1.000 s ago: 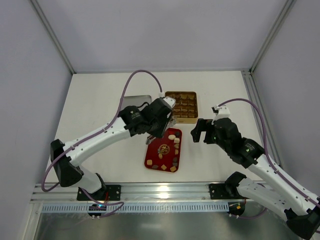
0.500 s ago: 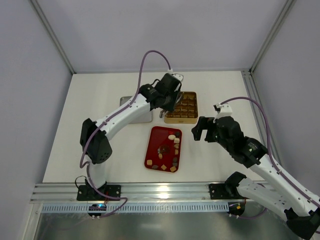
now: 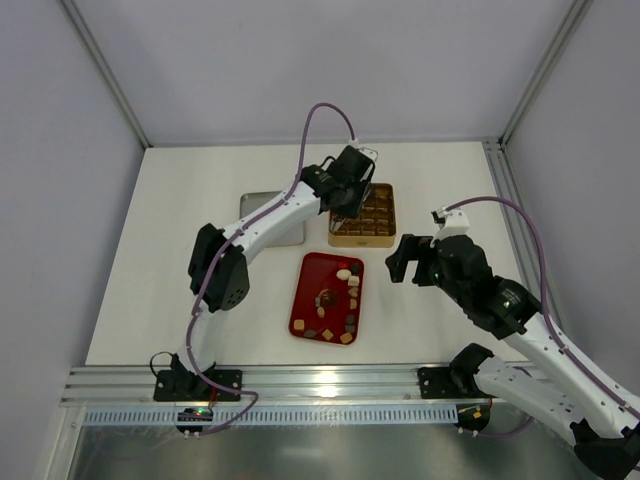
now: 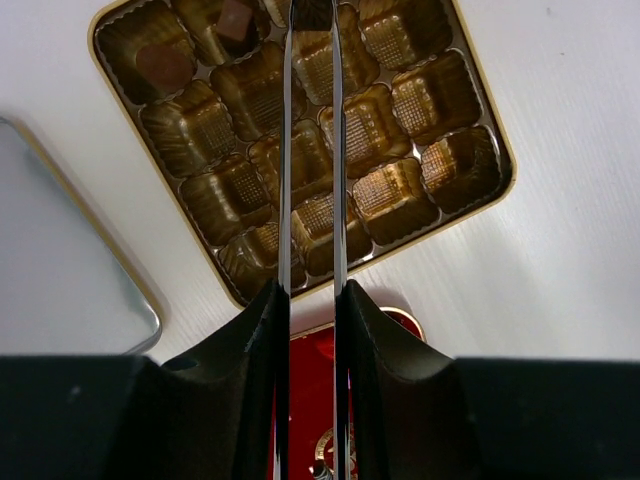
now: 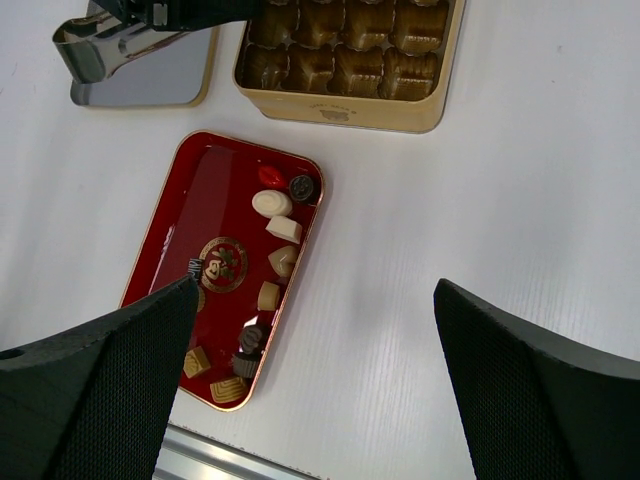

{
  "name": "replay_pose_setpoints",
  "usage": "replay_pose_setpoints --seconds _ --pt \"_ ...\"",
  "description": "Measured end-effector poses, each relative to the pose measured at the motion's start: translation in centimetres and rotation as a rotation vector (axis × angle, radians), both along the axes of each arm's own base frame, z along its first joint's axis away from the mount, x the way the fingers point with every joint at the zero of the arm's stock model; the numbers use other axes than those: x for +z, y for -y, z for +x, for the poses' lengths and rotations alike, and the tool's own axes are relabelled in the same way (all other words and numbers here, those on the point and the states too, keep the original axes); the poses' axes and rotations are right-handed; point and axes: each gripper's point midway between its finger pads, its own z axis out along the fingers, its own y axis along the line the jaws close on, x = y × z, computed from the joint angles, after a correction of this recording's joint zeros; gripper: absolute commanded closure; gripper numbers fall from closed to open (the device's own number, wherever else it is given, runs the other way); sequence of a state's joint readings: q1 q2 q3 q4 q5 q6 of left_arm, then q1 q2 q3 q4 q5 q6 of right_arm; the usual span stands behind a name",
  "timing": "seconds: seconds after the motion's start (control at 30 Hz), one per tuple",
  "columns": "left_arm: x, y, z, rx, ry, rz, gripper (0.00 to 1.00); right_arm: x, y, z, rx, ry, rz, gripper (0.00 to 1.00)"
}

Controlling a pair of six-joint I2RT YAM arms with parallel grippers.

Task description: Pack the chocolate

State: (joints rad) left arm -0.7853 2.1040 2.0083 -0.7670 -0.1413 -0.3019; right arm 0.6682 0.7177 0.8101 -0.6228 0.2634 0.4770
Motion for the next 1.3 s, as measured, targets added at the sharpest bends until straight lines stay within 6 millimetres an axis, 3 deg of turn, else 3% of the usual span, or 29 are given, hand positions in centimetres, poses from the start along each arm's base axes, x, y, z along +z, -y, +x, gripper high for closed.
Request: replay_pose_setpoints --seconds 0.13,0.6,0.93,1.17,1.3 --pt "-1.1 -0.3 0.4 0.009 -0.014 0.015 0.70 0.1 0.0 0.0 0.000 0.003 0.002 0.00" --pt "-1.0 -0.7 1.1 0.014 -0.005 0.016 0.57 0.1 0.0 -0.1 0.000 0.002 0.002 0.00" --pt "0.5 -0.3 1.7 0.002 0.023 -0.018 0.55 0.1 0.0 -0.1 0.000 0.003 0.002 0.00" --pt "2.9 -0.2 0.3 -0.024 0.016 -0.079 0.56 0.1 0.2 0.0 -0.006 0.004 -0.001 0.00" --pt "5.2 -2.0 -2.8 -0.030 -0.006 -0.122 0.56 0.1 0.2 0.0 -0.010 0.005 -0.003 0.00"
